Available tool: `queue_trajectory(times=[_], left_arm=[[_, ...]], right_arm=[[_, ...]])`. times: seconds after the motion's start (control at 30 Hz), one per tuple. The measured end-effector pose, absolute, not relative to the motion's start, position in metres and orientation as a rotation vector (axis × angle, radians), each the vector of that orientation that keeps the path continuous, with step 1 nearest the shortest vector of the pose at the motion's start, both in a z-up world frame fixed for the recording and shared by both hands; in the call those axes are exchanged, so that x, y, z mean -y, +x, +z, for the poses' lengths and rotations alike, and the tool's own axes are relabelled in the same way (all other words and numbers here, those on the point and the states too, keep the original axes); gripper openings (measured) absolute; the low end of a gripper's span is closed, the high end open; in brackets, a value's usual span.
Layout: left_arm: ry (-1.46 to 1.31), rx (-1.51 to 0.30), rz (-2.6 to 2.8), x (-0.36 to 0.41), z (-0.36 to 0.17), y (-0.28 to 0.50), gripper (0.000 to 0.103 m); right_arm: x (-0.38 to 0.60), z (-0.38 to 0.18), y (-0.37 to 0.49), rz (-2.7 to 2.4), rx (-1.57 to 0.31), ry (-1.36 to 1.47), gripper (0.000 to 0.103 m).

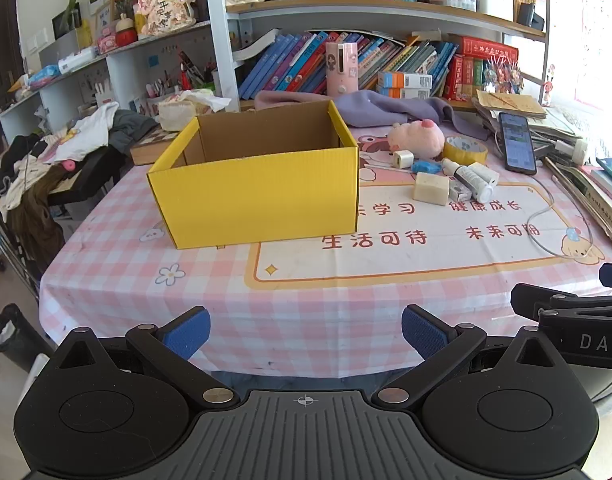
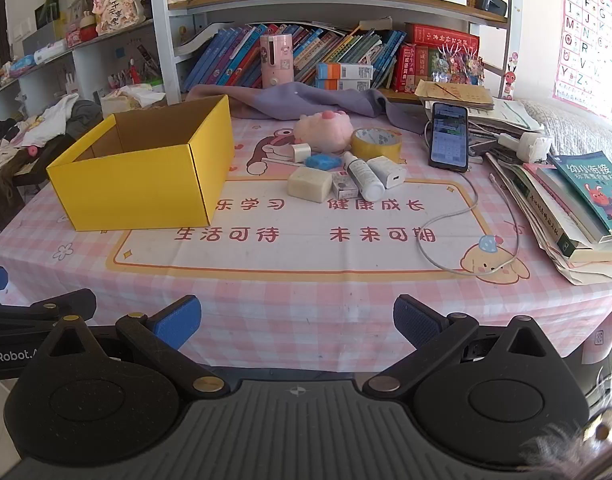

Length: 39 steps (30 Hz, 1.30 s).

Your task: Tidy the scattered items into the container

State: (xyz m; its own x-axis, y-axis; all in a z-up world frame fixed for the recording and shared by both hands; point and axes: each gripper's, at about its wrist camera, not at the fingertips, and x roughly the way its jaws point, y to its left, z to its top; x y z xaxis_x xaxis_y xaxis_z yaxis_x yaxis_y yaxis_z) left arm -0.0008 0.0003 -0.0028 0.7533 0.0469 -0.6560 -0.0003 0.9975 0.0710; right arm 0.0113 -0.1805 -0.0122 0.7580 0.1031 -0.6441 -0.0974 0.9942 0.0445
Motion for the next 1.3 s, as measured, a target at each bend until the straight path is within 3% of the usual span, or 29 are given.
queue_trajectory(times=[1.3], left_arm=[[0.044, -0.749, 0.021, -0.001, -0.008, -0.003, 0.103]], right_arm=[[0.184, -0.011, 0.011, 0.116, -0.704, 0.008, 0.103]])
